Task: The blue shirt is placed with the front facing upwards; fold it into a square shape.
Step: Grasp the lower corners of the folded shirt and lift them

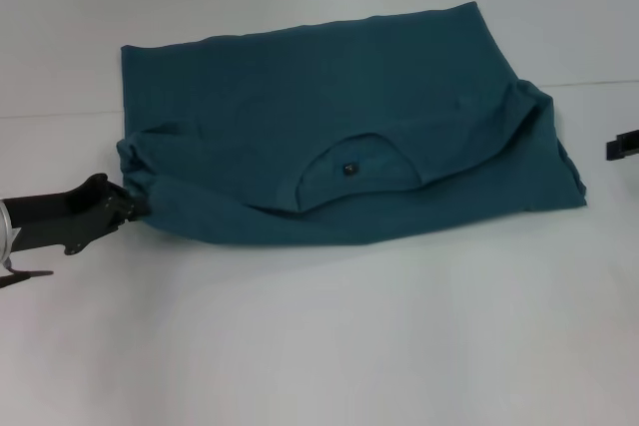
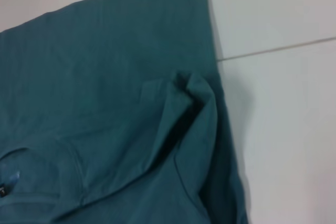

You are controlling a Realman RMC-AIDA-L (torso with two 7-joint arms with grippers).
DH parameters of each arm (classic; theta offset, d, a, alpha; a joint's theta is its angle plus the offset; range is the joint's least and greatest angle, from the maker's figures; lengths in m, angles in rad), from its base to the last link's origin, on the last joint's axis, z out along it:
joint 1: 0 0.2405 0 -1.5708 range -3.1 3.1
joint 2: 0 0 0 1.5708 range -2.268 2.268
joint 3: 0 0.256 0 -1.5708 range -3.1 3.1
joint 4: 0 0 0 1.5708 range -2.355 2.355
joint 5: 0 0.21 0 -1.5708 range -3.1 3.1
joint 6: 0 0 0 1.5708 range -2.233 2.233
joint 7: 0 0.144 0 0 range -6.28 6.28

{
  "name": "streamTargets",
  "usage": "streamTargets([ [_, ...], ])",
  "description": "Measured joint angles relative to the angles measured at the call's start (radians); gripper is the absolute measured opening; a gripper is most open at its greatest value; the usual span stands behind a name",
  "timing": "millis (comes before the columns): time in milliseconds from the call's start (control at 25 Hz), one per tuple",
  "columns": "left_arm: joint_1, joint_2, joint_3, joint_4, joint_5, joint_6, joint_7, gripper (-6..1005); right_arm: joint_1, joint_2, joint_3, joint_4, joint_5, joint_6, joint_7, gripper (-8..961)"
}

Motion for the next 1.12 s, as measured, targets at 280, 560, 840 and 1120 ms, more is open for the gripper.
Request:
streamTargets([
  [280,0.001,-0.004,-0.002,0.002,0.000,0.000,0.007,18,0.003,0.063,-0.006,0.011,-0.003,0.081,-0.027,579],
  [560,0.002,-0.012,-0.004,0.002,-0.002,-0.006,0.010,18,0.005,0.093,-0.030,0.027,-0.004,0.141,-0.101,578],
  [840,0.004,-0.015,-0.004,0.002,-0.003,-0.006,0.011,17,0.000,0.098,-0.107,0.057,-0.005,0.214,-0.106,576],
  [1120,0.002,-0.017,-0.005,0.002,-0.003,-0.006,0.011,17,0.003,0.118,-0.146,0.067,-0.006,0.266,-0.105,574],
])
